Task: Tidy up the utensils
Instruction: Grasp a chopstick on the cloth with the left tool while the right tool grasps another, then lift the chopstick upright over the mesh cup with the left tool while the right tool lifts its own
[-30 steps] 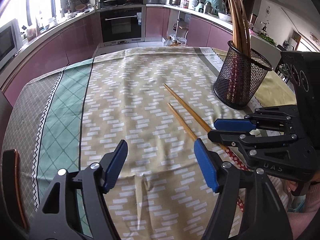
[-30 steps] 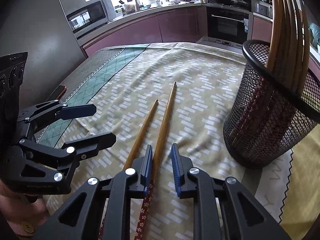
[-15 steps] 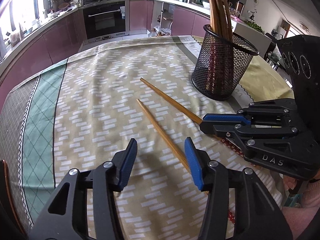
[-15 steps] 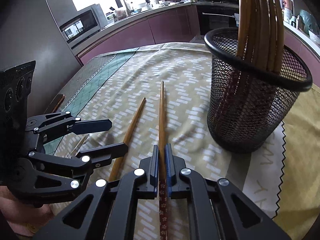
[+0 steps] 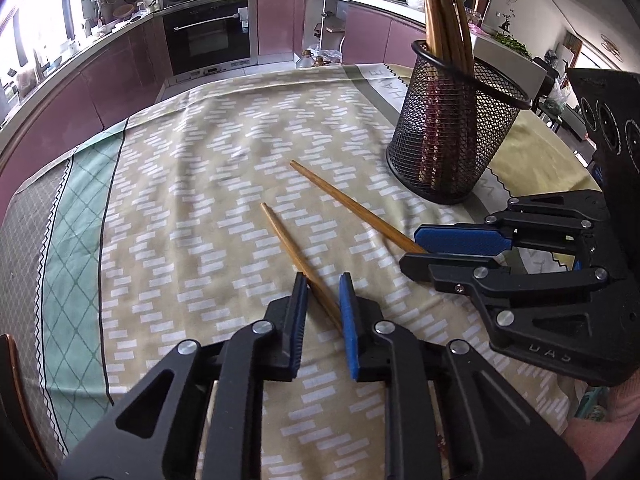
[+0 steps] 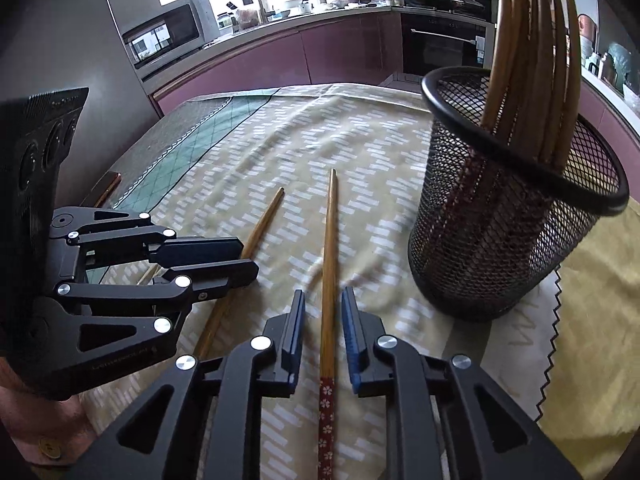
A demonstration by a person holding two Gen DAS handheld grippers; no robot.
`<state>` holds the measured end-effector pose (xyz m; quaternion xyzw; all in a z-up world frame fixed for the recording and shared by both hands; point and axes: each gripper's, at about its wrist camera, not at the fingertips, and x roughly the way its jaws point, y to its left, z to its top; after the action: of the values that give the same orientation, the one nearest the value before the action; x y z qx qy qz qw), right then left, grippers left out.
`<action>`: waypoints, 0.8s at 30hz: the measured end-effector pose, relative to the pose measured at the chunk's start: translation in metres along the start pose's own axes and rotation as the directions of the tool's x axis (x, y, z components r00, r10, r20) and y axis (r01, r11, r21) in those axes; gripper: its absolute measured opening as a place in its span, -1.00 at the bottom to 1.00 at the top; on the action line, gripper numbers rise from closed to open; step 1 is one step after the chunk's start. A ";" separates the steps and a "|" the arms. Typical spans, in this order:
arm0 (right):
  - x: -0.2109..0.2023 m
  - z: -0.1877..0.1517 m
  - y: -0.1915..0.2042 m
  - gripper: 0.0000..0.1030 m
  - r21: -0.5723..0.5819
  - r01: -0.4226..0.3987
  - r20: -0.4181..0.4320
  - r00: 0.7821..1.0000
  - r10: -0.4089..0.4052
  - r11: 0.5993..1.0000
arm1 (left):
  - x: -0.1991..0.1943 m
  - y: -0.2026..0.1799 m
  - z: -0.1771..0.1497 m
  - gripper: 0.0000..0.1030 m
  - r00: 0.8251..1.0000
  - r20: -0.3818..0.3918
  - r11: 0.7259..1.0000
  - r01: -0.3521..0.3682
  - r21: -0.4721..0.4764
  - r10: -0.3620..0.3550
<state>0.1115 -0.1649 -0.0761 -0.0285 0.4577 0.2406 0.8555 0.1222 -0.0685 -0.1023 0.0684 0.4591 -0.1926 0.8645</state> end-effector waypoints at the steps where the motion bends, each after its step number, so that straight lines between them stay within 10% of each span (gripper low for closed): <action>1: 0.002 0.001 0.002 -0.66 -0.013 0.011 0.001 1.000 -0.011 1.000 | 0.000 0.000 0.000 -0.72 1.000 0.002 1.000 -0.003 -0.001 0.003; 24: -0.029 -0.006 -0.011 -0.89 0.065 -0.106 0.090 0.991 0.100 0.992 | -0.021 0.002 -0.002 -0.86 0.999 0.044 0.999 -0.019 -0.031 0.020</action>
<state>0.0983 -0.1870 -0.0585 0.0355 0.4290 0.2695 0.8614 0.1106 -0.0607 -0.0868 0.0550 0.4420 -0.1787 0.8773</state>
